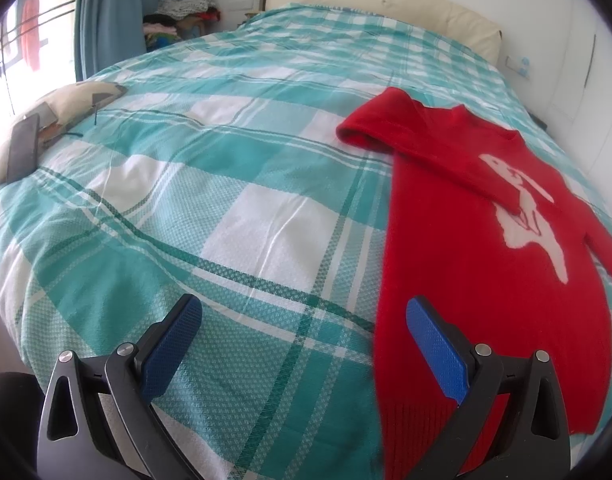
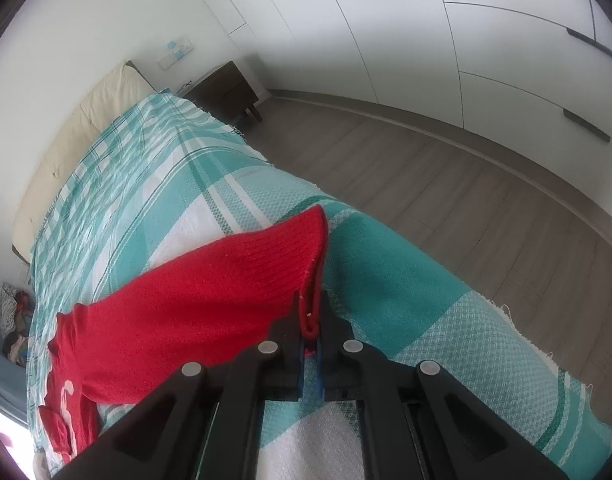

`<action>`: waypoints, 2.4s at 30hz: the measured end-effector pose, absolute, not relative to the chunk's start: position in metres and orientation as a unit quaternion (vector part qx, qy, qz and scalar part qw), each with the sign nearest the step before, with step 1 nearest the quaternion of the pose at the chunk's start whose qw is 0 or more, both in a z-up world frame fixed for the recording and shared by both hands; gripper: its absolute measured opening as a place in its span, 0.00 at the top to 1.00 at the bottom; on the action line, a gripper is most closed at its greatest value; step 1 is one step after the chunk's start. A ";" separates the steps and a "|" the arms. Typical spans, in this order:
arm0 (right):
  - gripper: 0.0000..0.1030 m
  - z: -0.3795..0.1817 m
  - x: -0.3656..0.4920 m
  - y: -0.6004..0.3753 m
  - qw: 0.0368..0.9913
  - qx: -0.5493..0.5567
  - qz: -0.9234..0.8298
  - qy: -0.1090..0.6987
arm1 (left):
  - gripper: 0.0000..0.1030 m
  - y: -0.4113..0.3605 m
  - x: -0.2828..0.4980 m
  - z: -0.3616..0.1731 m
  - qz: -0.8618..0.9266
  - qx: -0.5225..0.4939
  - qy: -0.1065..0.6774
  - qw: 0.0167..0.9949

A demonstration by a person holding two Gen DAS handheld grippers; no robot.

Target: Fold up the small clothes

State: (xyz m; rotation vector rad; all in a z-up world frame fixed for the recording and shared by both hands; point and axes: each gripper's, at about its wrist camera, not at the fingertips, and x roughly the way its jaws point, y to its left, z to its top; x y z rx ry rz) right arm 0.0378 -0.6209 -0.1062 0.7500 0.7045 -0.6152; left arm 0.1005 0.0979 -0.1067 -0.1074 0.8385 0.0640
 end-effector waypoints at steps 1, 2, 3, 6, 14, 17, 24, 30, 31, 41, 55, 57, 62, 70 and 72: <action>0.96 -0.105 0.038 -0.622 0.826 0.351 -0.290 0.331 | 0.01 0.097 0.100 -0.106 0.032 -0.050 0.405 0.912; 0.94 -0.104 0.036 -0.622 0.828 0.352 -0.291 0.326 | 0.01 0.097 0.100 -0.106 0.032 -0.048 0.403 0.913; 0.86 -0.102 0.034 -0.622 0.828 0.353 -0.293 0.323 | 0.01 0.096 0.099 -0.105 0.031 -0.046 0.401 0.914; 0.59 -0.097 0.021 -0.624 0.825 0.355 -0.310 0.312 | 0.01 0.095 0.097 -0.103 0.029 -0.043 0.397 0.916; 0.50 -0.056 -0.032 -0.616 0.815 0.311 -0.430 0.231 | 0.01 0.096 0.085 -0.084 0.030 -0.041 0.377 0.925; 0.45 -0.036 -0.032 -0.594 0.842 0.261 -0.422 0.210 | 0.01 0.097 0.079 -0.043 0.010 -0.040 0.328 0.944; 0.42 -0.026 -0.002 -0.552 0.888 0.207 -0.348 0.216 | 0.01 0.012 0.151 0.000 -0.157 0.099 0.356 0.916; 0.42 -0.031 0.007 -0.545 0.895 0.206 -0.322 0.229 | 0.01 -0.086 0.198 -0.066 -0.217 0.312 0.363 0.850; 0.42 -0.032 0.008 -0.546 0.895 0.208 -0.321 0.230 | 0.06 -0.093 0.206 -0.076 -0.221 0.330 0.372 0.839; 0.42 -0.038 0.022 -0.545 0.898 0.213 -0.296 0.246 | 0.56 -0.113 0.248 -0.112 -0.283 0.312 0.402 0.813; 0.42 -0.034 0.037 -0.518 0.915 0.148 -0.273 0.256 | 0.97 0.165 0.305 -0.006 0.018 -0.114 0.355 0.928; 0.42 -0.034 0.039 -0.514 0.917 0.140 -0.271 0.256 | 0.97 0.212 0.305 -0.018 0.075 -0.154 0.364 0.916; 0.42 -0.039 0.045 -0.505 0.917 0.121 -0.265 0.272 | 0.97 0.279 0.287 -0.069 0.164 -0.216 0.381 0.884; 0.42 -0.044 0.054 -0.490 0.919 0.081 -0.261 0.286 | 0.98 0.318 0.259 -0.119 0.228 -0.271 0.394 0.848; 0.42 -0.044 0.055 -0.488 0.919 0.075 -0.259 0.288 | 0.98 0.320 0.256 -0.126 0.235 -0.270 0.397 0.845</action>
